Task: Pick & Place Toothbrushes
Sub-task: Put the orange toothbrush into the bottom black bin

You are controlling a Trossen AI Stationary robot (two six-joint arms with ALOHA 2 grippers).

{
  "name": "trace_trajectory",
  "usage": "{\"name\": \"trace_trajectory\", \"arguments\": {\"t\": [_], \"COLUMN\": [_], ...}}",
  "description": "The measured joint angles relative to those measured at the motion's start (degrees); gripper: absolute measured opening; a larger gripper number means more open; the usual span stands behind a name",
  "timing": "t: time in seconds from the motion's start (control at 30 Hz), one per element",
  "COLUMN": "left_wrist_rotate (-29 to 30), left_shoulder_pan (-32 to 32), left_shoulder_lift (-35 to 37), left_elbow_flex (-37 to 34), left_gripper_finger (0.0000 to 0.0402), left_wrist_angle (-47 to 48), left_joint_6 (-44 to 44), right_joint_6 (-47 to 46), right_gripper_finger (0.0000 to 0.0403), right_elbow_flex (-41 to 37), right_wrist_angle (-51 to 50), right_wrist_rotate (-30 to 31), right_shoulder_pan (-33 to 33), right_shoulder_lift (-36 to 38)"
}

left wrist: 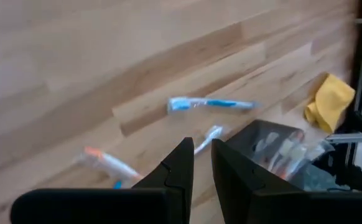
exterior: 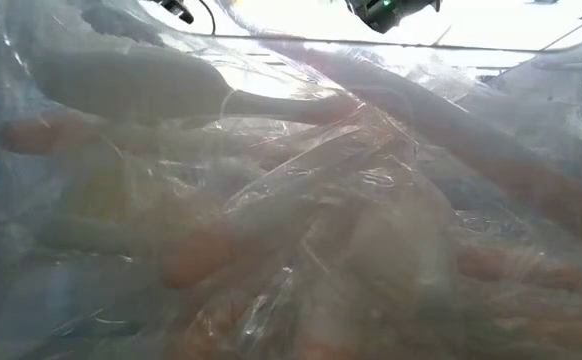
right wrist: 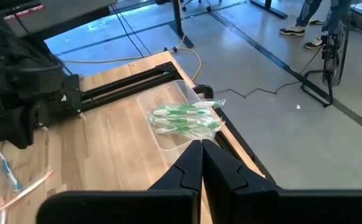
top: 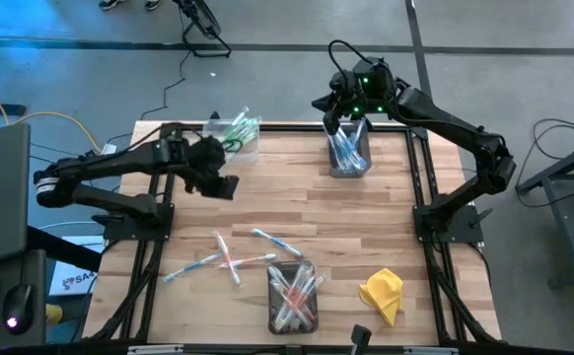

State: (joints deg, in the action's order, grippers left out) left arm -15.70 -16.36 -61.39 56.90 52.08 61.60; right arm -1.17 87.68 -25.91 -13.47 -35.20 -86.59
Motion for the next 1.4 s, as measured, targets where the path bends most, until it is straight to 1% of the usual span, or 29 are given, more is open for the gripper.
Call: {"name": "trace_trajectory", "arguments": {"t": [0.23, 0.37, 0.57, 0.73, 0.97, 1.13, 1.27, 1.4], "left_wrist_rotate": [7.0, 9.6, 12.2, 13.2, 17.3, 16.9, 16.2, 13.4], "left_shoulder_pan": [7.0, 9.6, 12.3, 12.4, 12.3, 12.4, 12.4, 12.4], "left_shoulder_lift": [0.0, 0.0, 0.0, 0.0, 0.0, -2.4, -5.8, -9.8], "left_elbow_flex": [0.0, 0.0, 0.0, 0.0, 0.0, 0.1, 0.1, 0.1], "left_gripper_finger": [0.0055, 0.0055, 0.0055, 0.0055, 0.0055, 0.0064, 0.0094, 0.0144], "left_wrist_angle": [3.5, 6.0, 9.3, 11.8, 12.5, 12.6, 13.3, 14.9], "left_joint_6": [12.2, 18.1, 25.6, 30.4, 31.8, 29.1, 27.3, 26.9], "right_joint_6": [2.8, 2.9, 3.0, 4.2, 4.2, 4.2, 4.1, 4.1], "right_gripper_finger": [0.0002, 0.0002, 0.0002, 0.0002, 0.0002, 0.0002, 0.0002, 0.0002], "right_elbow_flex": [0.0, 0.0, 0.0, 0.0, 0.0, 0.0, 0.0, 0.0], "right_wrist_angle": [0.0, 0.0, 0.0, 0.0, 0.0, -0.3, -0.4, -0.4], "right_wrist_rotate": [0.0, 0.0, 0.0, 0.0, 0.0, 0.0, 0.0, 0.0], "right_shoulder_pan": [0.0, 0.0, 0.0, 0.0, 0.0, 0.0, 0.0, 0.0], "right_shoulder_lift": [0.0, 0.0, 0.0, 0.0, 0.0, 0.0, 0.0, 0.0]}}
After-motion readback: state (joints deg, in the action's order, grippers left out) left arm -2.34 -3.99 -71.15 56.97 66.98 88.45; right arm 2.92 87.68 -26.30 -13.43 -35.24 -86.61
